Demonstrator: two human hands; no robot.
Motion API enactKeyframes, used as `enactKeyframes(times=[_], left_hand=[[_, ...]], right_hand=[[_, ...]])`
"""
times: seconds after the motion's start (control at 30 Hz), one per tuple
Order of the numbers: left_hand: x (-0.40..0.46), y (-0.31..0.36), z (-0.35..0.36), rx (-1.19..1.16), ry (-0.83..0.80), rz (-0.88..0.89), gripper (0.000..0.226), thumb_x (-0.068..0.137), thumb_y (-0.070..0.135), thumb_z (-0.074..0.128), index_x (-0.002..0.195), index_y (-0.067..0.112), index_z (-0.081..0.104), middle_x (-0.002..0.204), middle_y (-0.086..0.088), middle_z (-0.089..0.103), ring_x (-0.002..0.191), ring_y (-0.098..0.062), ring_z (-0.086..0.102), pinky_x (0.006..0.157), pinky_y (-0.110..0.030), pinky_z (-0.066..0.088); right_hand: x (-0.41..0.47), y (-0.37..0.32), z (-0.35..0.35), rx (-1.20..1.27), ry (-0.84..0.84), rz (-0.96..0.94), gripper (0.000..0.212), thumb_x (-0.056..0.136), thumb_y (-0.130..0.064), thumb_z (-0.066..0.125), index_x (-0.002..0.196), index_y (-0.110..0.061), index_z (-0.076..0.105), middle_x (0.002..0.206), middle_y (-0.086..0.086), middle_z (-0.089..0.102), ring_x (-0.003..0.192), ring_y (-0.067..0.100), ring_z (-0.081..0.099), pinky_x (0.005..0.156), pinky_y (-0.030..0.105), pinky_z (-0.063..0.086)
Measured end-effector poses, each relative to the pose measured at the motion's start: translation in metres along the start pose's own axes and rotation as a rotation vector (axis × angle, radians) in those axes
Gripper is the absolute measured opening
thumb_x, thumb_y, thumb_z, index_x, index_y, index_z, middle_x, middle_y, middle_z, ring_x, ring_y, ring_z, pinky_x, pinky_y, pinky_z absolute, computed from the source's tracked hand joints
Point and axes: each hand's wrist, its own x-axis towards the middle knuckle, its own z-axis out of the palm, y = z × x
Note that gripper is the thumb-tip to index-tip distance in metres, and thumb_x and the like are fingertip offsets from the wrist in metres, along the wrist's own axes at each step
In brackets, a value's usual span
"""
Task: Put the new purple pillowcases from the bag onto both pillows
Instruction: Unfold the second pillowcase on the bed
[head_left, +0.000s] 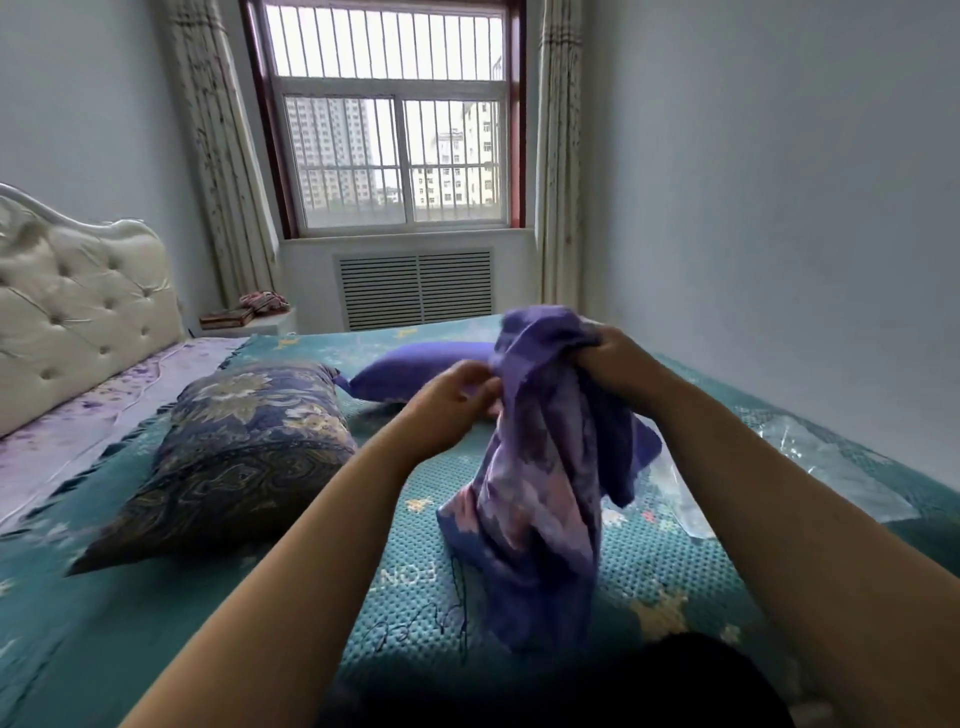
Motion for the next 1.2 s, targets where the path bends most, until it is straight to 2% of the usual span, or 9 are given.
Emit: enactKeyframes(times=[0.07,0.13,0.27,0.4,0.57,0.73,0.93,1.1,1.2], left_hand=[[0.010,-0.004,-0.001,0.098,0.141,0.096,0.066,0.080,0.039,0.067,0.137,0.019,0.040,0.136,-0.006,0.048,0.123,-0.021,0.047,0.105,-0.037,0.038],[0.016,0.000,-0.001,0.041,0.029,0.149,0.077,0.072,0.037,0.074,0.138,0.018,0.039,0.134,-0.003,0.050,0.126,-0.018,0.044,0.104,-0.032,0.038],[0.009,0.029,-0.005,-0.392,-0.090,0.133,0.020,0.076,-0.003,0.067,0.084,0.016,0.068,0.074,0.009,0.069,0.073,-0.004,0.061,0.069,-0.019,0.050],[0.005,0.024,-0.029,-0.691,0.068,0.074,0.012,0.073,0.008,0.071,0.086,0.007,0.069,0.078,-0.008,0.069,0.071,-0.017,0.063,0.070,-0.029,0.052],[-0.011,0.015,-0.071,-0.086,-0.303,-0.093,0.023,0.077,0.022,0.077,0.096,0.012,0.069,0.095,-0.001,0.072,0.087,-0.015,0.064,0.079,-0.026,0.055],[-0.028,0.002,-0.119,-0.257,-0.356,-0.236,0.079,0.025,0.065,0.087,0.078,0.008,0.075,0.086,-0.010,0.072,0.075,-0.016,0.068,0.066,-0.026,0.057],[-0.044,-0.044,-0.143,-0.081,-0.538,-0.298,0.062,0.045,0.059,0.086,0.074,0.007,0.071,0.062,0.002,0.059,0.052,-0.002,0.049,0.048,-0.012,0.040],[-0.013,-0.088,-0.115,0.262,-0.476,-0.279,0.081,0.044,0.087,0.064,0.087,0.018,0.070,0.081,0.004,0.068,0.074,-0.004,0.056,0.075,-0.028,0.050],[-0.008,-0.120,-0.033,0.239,-0.598,-0.269,0.089,0.043,0.090,0.058,0.098,0.021,0.066,0.090,0.009,0.066,0.078,0.001,0.054,0.081,-0.020,0.045]], right_hand=[[-0.001,-0.019,0.000,-0.077,-0.133,-0.037,0.029,0.073,-0.015,0.050,0.090,0.002,0.066,0.088,0.013,0.066,0.080,0.016,0.056,0.079,0.036,0.050],[-0.001,-0.038,-0.005,-0.159,-0.217,-0.052,0.017,0.083,-0.003,0.046,0.074,0.002,0.060,0.075,0.010,0.061,0.071,0.014,0.053,0.072,0.031,0.049],[0.003,-0.056,-0.024,-0.082,-0.166,-0.066,0.028,0.092,0.000,0.041,0.073,-0.007,0.060,0.073,0.006,0.060,0.067,0.011,0.053,0.062,0.022,0.046],[0.001,-0.051,-0.059,-0.178,-0.101,-0.044,0.028,0.076,-0.014,0.060,0.086,0.012,0.061,0.077,0.013,0.058,0.070,0.016,0.051,0.056,0.020,0.042],[0.007,-0.043,-0.090,-0.407,0.446,-0.187,0.022,0.078,0.000,0.049,0.085,-0.014,0.064,0.084,0.004,0.060,0.081,0.017,0.053,0.062,0.015,0.040],[0.007,-0.036,-0.103,-0.507,0.215,-0.057,0.021,0.063,-0.022,0.045,0.069,-0.010,0.061,0.067,0.008,0.057,0.064,0.017,0.049,0.057,0.026,0.037],[0.023,0.012,-0.129,-0.298,0.169,0.204,0.018,0.088,-0.010,0.052,0.078,-0.006,0.066,0.079,0.016,0.065,0.070,0.025,0.058,0.073,0.036,0.050],[0.048,0.038,-0.088,-0.532,0.043,0.273,0.017,0.080,-0.006,0.053,0.071,-0.006,0.068,0.074,0.012,0.064,0.073,0.026,0.057,0.065,0.027,0.046],[0.059,0.063,-0.057,-0.694,0.029,0.304,0.016,0.079,-0.008,0.053,0.077,-0.010,0.069,0.089,0.014,0.068,0.081,0.028,0.060,0.072,0.027,0.045]])
